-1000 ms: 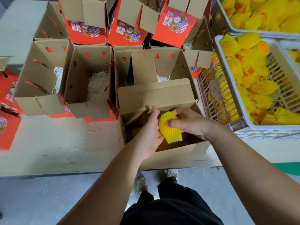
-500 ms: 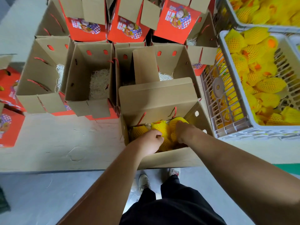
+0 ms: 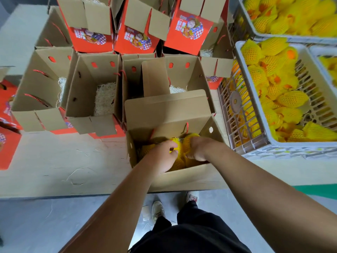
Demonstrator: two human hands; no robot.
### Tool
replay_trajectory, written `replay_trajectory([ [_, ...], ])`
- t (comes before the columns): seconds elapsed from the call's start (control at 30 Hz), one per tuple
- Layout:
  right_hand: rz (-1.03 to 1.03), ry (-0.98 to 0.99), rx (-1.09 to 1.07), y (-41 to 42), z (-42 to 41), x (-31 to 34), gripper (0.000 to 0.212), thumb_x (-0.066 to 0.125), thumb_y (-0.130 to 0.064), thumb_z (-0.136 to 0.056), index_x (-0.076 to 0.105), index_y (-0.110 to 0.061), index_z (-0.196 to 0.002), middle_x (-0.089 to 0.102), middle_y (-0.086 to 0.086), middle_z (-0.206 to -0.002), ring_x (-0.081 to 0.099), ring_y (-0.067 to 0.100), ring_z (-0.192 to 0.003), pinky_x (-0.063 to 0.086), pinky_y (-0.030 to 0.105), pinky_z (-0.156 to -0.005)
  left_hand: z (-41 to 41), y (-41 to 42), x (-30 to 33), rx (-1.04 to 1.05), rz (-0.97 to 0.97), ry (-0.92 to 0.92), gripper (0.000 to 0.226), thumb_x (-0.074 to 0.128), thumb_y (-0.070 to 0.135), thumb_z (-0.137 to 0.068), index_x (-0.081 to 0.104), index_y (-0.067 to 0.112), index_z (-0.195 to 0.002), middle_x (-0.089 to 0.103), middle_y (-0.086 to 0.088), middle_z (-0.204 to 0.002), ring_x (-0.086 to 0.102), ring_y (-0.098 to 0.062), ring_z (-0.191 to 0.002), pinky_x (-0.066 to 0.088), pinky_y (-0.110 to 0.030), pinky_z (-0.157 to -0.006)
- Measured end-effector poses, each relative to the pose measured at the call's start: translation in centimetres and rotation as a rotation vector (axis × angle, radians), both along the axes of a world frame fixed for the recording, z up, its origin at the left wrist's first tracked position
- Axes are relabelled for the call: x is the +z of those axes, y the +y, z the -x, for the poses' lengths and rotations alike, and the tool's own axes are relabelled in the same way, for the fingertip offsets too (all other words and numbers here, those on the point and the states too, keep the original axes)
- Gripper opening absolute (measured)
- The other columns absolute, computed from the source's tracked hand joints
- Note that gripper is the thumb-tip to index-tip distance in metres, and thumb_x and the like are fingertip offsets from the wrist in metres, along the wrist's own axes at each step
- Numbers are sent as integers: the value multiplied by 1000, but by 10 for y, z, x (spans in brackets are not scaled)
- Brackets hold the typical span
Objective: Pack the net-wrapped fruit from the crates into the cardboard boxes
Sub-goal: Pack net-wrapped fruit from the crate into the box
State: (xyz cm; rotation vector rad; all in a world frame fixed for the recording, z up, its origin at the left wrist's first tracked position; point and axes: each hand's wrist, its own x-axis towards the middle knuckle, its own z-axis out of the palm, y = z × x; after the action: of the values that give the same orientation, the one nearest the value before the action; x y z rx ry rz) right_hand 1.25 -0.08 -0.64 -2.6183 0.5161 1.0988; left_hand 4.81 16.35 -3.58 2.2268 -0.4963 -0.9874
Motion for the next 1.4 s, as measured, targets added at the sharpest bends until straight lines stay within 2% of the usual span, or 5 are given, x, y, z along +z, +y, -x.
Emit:
replay_trajectory([
  [0.5, -365, -1103, -641, -188, 90, 53, 10, 65, -11, -95, 68, -20, -94, 68, -11, -80, 61, 4, -70, 48, 25, -67, 33, -201, 65, 132, 643, -31, 18, 57, 22, -97, 68, 34, -104, 73, 15, -104, 66, -2, -96, 46, -22, -71],
  [0.67, 94, -438, -516, -344, 122, 50, 54, 66, -41, -94, 47, -22, -142, 58, 13, -138, 61, 33, -114, 51, 42, -91, 38, -300, 73, -36, 627, -163, 17, 53, 26, -102, 68, 27, -112, 73, 12, -111, 67, 0, -95, 50, -16, -75],
  [0.8, 227, 184, -35, -400, 126, 49, 88, 63, -61, -92, 21, -26, -162, 17, 4, -169, 22, 31, -154, 28, 44, -121, 37, -360, 56, -227, 453, -362, 21, 55, 18, -105, 68, 19, -121, 70, 4, -121, 66, -9, -111, 52, -34, -95],
  [1.17, 249, 265, 186, -420, 123, 53, 94, 77, -48, -84, 27, -22, -159, 24, 13, -164, 22, 37, -151, 36, 43, -118, 43, -374, 32, -273, 173, -670, 23, 53, 31, -101, 67, 34, -119, 69, 19, -118, 64, -5, -108, 50, -27, -85],
  [1.4, -241, -249, -192, -440, 127, 65, 83, 85, -48, -73, 38, -31, -139, 41, -6, -139, 53, 14, -116, 50, 33, -90, 51, -380, 30, -161, 199, -434, 33, 46, 61, -96, 60, 43, -120, 68, 23, -115, 65, -3, -103, 57, -38, -86],
])
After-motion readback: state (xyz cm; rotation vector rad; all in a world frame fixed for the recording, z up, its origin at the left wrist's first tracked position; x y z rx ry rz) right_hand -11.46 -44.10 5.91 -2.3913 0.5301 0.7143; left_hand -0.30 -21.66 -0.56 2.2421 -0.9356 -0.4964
